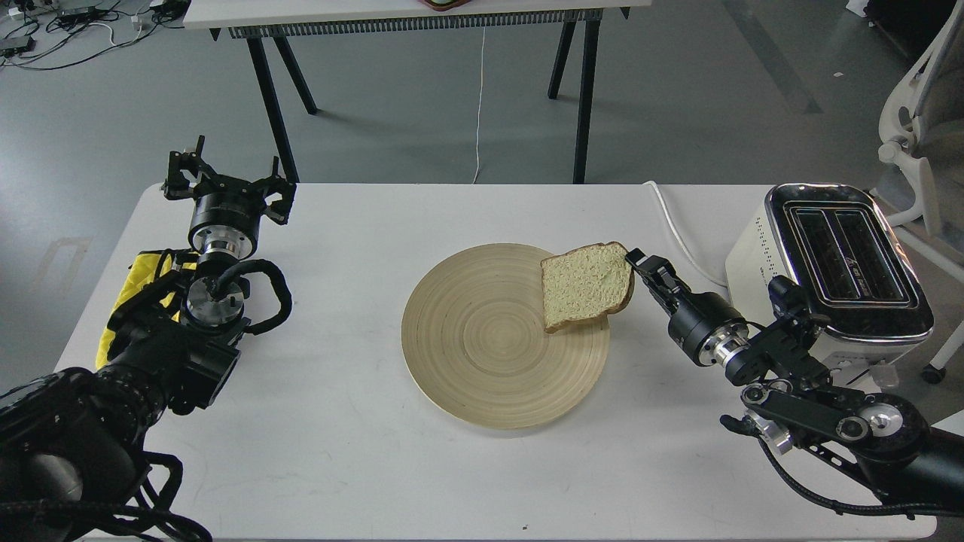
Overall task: Put bread in toaster with right arm
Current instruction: 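Lift the bread slice with the right gripper up over the toaster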
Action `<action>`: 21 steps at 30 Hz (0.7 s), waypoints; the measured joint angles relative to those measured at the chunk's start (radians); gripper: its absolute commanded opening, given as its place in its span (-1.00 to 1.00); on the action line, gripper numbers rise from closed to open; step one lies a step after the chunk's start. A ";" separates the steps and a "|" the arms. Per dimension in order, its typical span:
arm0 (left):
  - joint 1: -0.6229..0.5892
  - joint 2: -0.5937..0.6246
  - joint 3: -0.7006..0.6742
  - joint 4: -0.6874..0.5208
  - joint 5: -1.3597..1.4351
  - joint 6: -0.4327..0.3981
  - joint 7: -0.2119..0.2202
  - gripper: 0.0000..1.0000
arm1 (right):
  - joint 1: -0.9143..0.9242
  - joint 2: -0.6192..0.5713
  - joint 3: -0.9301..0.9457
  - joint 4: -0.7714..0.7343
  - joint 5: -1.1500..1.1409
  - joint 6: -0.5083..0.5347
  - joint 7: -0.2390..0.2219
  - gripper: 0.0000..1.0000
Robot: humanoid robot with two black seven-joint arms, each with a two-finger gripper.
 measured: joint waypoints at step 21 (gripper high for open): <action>0.000 0.000 0.000 0.000 0.000 0.000 0.000 1.00 | 0.046 -0.872 0.075 0.300 -0.007 0.028 0.019 -1.00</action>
